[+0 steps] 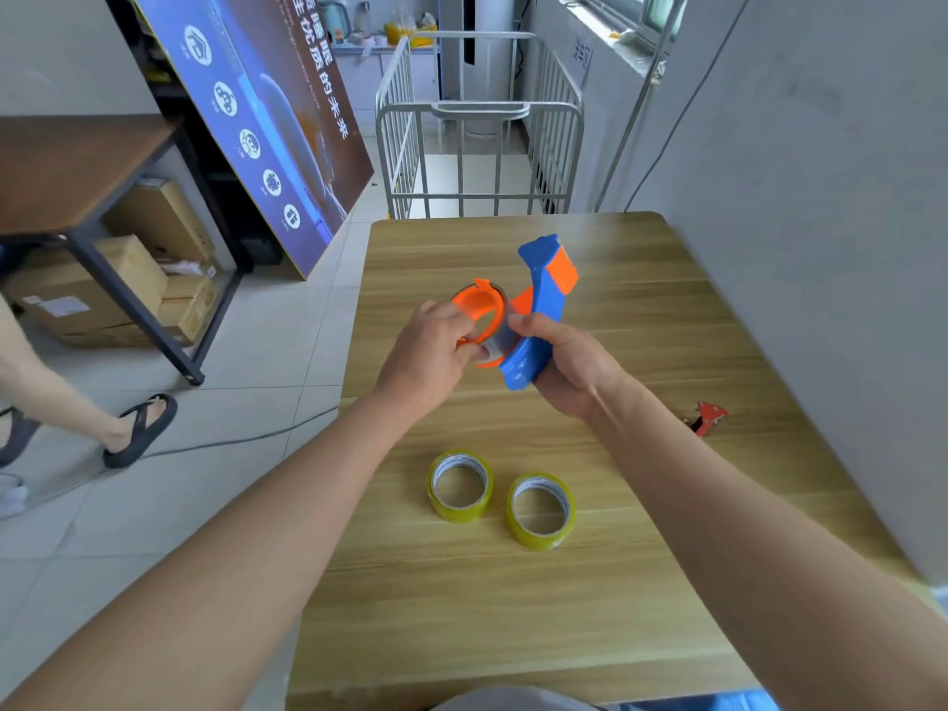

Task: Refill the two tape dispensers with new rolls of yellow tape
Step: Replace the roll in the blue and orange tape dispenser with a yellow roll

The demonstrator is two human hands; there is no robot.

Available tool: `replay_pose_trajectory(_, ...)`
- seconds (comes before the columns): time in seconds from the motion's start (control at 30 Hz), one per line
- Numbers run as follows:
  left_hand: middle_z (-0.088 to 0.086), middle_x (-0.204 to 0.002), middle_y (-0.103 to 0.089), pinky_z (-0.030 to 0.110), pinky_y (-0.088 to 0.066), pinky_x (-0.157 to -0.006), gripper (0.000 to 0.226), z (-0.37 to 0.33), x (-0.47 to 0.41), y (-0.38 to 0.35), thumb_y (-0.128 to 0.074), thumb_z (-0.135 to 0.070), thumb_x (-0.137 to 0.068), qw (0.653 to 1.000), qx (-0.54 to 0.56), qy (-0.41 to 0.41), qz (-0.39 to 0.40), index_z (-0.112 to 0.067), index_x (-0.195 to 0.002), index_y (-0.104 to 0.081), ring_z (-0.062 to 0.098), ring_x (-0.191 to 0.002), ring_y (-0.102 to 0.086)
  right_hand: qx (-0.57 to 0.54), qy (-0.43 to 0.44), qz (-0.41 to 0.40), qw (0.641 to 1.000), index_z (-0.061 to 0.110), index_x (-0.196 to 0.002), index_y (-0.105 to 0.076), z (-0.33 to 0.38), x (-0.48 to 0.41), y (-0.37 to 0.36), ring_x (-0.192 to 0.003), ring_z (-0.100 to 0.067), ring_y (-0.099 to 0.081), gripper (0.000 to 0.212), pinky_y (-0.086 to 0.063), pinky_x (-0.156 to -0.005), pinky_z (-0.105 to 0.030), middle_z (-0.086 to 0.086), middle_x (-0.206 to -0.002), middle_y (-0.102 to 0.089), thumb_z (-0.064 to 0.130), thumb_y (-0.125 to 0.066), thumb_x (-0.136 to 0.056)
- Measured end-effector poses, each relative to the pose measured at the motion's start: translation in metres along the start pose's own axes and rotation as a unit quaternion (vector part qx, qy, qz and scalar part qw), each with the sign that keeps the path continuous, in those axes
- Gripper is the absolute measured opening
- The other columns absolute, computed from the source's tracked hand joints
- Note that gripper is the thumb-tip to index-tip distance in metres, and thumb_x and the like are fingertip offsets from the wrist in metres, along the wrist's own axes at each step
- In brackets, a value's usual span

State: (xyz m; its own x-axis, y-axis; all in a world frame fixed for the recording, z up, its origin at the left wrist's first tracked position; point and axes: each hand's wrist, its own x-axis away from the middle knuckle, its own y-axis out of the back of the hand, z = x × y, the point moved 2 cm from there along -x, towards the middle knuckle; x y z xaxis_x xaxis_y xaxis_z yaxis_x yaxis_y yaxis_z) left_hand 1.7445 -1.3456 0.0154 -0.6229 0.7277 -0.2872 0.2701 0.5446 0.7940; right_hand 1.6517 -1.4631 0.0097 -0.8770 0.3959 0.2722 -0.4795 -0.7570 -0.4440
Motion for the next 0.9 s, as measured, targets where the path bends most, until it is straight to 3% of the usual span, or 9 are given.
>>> replay_pose_trajectory(0.1,0.011,-0.094,-0.061,0.038,-0.045,-0.076,0.019,-0.003,0.002,0.000,-0.063,-0.020,-0.083,0.998,-0.054,-0.015,-0.025,-0.002,-0.084,-0.070,0.030,-0.098,-0.052,-0.016,0.002,-0.005,1.000,0.013,-0.092,-0.066,0.000,0.002,0.000,-0.076,-0.013,-0.071,0.011,-0.057,-0.063,-0.022,0.002,-0.082,-0.074,0.008,-0.056,-0.091)
replay_pose_trajectory(0.23,0.011,-0.100,-0.062,0.034,-0.041,-0.069,0.024,-0.008,0.004,-0.001,-0.053,-0.023,-0.090,0.993,-0.107,-0.037,-0.035,-0.007,-0.098,-0.069,0.030,-0.100,-0.054,-0.020,0.010,-0.024,0.999,0.012,-0.092,-0.066,0.002,0.004,0.000,-0.068,-0.009,-0.071,0.009,-0.055,-0.056,-0.019,0.002,-0.084,-0.073,0.011,-0.057,-0.092)
replay_pose_trajectory(0.33,0.013,-0.086,-0.064,0.035,-0.043,-0.060,0.024,-0.011,0.006,0.001,-0.053,-0.021,-0.085,0.990,-0.105,-0.066,-0.061,-0.005,-0.086,-0.071,0.034,-0.083,-0.059,0.004,0.020,-0.052,0.998,0.010,-0.095,-0.064,0.002,0.005,-0.001,-0.067,-0.008,-0.070,0.007,-0.054,-0.056,-0.019,0.002,-0.093,-0.070,0.013,-0.063,-0.088)
replay_pose_trajectory(0.4,0.014,-0.076,-0.064,0.035,-0.044,-0.056,0.022,-0.012,0.007,0.002,-0.055,-0.020,-0.079,0.991,-0.091,-0.066,-0.077,-0.005,-0.075,-0.071,0.034,-0.072,-0.060,0.018,0.022,-0.065,0.997,0.010,-0.092,-0.064,0.002,0.004,0.000,-0.068,-0.010,-0.069,0.007,-0.053,-0.059,-0.021,0.002,-0.087,-0.071,0.013,-0.065,-0.086)
replay_pose_trajectory(0.57,0.009,-0.084,-0.063,0.038,-0.042,-0.066,0.013,-0.018,0.006,0.004,-0.063,-0.016,-0.083,0.998,-0.031,-0.013,-0.054,-0.004,-0.079,-0.062,0.028,-0.079,-0.055,0.059,0.022,-0.069,0.996,0.011,-0.089,-0.064,0.003,0.005,0.004,-0.075,-0.016,-0.065,0.006,-0.052,-0.068,-0.027,-0.001,-0.084,-0.069,0.011,-0.067,-0.084)
replay_pose_trajectory(0.7,-0.005,-0.065,-0.049,0.032,-0.033,-0.061,0.008,-0.012,0.000,0.006,-0.060,-0.017,-0.085,0.997,0.047,0.062,-0.001,-0.012,-0.082,-0.054,0.020,-0.064,-0.043,0.138,0.024,-0.118,0.983,0.004,-0.104,-0.065,0.001,0.004,0.011,-0.085,-0.025,-0.064,0.035,-0.053,-0.086,-0.042,-0.010,-0.094,-0.068,0.018,-0.075,-0.074)
replay_pose_trajectory(0.9,-0.004,-0.062,-0.048,0.026,-0.034,-0.058,0.027,0.005,-0.004,0.008,-0.059,-0.012,-0.087,0.951,0.254,0.171,-0.037,-0.023,-0.066,-0.046,0.012,-0.059,-0.040,0.219,-0.005,-0.171,0.961,0.012,-0.081,-0.059,-0.006,0.003,0.029,-0.074,-0.022,-0.060,0.020,-0.048,-0.071,-0.035,-0.006,-0.083,-0.062,0.020,-0.076,-0.075)
